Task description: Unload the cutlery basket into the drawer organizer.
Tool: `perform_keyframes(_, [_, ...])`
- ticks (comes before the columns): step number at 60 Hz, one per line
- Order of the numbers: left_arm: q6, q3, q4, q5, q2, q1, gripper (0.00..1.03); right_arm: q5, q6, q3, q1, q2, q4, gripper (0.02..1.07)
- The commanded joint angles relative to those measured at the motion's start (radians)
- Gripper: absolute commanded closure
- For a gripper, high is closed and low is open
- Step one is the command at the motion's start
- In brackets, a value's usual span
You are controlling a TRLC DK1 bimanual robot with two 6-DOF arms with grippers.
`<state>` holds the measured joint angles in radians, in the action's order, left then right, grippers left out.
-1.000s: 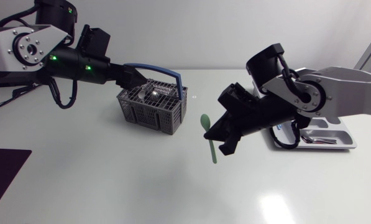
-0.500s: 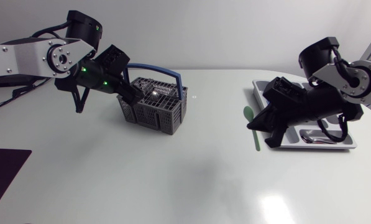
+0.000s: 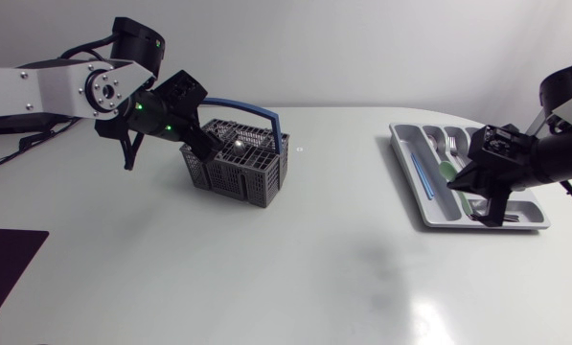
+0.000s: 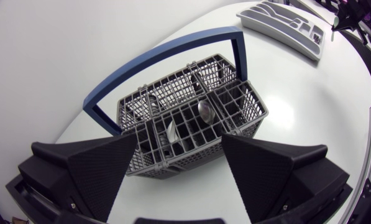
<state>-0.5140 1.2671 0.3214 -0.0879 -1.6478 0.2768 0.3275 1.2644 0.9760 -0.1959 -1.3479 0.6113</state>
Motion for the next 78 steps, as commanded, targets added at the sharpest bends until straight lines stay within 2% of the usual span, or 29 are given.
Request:
perform_keyframes(1, [-0.034,0.028,-0.027,0.005,-0.03,-0.008,0.08,-0.027,0.144,-0.005,-0.06,-0.039,-0.028,1.01])
perform_keyframes(10, [-0.035,0.012,-0.079,0.005,-0.044,-0.016,0.08,-0.077,0.282,-0.003,-0.154,-0.134,-0.111,1.01])
perform_keyframes(22, [-0.032,-0.003,-0.128,0.004,-0.049,-0.025,0.08,-0.173,0.411,-0.025,-0.226,-0.267,-0.291,1.01])
perform_keyframes(37, [-0.041,-0.018,-0.143,-0.003,-0.055,-0.028,0.08,-0.26,0.49,-0.02,-0.255,-0.367,-0.351,1.0])
perform_keyframes(44, [-0.046,-0.025,-0.151,-0.004,-0.061,-0.03,0.08,-0.294,0.501,-0.028,-0.26,-0.392,-0.367,0.84])
perform_keyframes(48, [-0.05,-0.026,-0.153,-0.004,-0.067,-0.03,0.08,-0.32,0.501,-0.033,-0.26,-0.396,-0.37,0.69])
perform_keyframes(52, [-0.05,-0.026,-0.157,-0.004,-0.07,-0.031,0.08,-0.335,0.503,-0.036,-0.26,-0.396,-0.374,0.58])
perform_keyframes(55, [-0.05,-0.026,-0.159,-0.007,-0.072,-0.033,0.08,-0.347,0.501,-0.031,-0.258,-0.39,-0.374,0.42])
perform_keyframes(63, [-0.05,-0.025,-0.162,-0.01,-0.073,-0.034,0.08,-0.358,0.458,-0.017,-0.244,-0.346,-0.347,0.18])
perform_keyframes(72, [-0.049,-0.018,-0.163,-0.01,-0.081,-0.034,0.09,-0.349,0.372,0.001,-0.201,-0.3,-0.263,0.14])
perform_keyframes(78, [-0.037,0.002,-0.156,-0.009,-0.098,-0.036,0.15,-0.323,0.294,0.006,-0.157,-0.264,-0.203,0.14])
